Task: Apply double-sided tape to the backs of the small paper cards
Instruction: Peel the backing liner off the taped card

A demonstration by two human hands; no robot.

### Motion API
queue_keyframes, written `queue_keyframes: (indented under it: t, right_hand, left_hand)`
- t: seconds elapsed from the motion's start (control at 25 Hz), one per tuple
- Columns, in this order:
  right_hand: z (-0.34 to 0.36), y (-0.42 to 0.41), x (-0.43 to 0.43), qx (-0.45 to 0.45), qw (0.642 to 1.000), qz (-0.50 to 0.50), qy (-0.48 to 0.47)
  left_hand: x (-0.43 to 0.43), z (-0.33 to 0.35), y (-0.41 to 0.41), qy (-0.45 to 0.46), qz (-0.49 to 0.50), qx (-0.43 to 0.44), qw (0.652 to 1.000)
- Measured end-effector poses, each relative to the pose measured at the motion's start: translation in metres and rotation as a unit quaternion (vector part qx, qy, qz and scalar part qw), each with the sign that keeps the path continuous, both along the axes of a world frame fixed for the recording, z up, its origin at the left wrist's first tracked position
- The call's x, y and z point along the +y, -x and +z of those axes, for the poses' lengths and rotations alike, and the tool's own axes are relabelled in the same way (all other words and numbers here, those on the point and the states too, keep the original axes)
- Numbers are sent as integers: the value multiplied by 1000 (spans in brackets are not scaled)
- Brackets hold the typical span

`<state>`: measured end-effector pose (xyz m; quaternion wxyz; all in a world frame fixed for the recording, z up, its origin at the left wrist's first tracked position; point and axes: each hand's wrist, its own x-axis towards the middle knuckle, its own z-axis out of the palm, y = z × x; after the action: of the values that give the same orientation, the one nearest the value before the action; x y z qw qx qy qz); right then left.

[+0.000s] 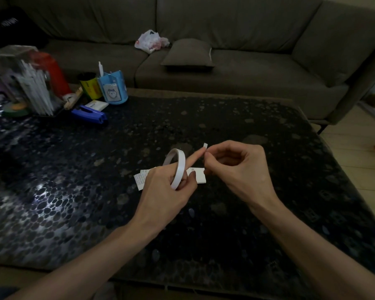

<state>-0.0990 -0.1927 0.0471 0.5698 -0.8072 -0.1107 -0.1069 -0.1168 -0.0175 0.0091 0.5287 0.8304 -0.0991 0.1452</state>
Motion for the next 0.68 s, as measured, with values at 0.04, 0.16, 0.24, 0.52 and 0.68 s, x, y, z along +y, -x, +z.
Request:
queue_keyframes:
  t: [0.04,0.16,0.24,0.52,0.68]
  right_hand:
    - [0,0,0,-1,1000,-1,0]
    - [0,0,1,-2,1000,-4,7]
    - [0,0,2,-3,1000,-6,11]
    - [0,-1,0,-3,1000,4,-1]
    - [-1,-2,0,11,1000,13,-24]
  left_hand:
    - [0,0,0,0,-2,2,1000]
    - [0,-2,0,-12,0,2,1000]
    - [1,-3,0,-5,0,1,1000]
    - [3,0,-3,59,-74,16,995]
    - [6,-1,-8,101,-92,26,990]
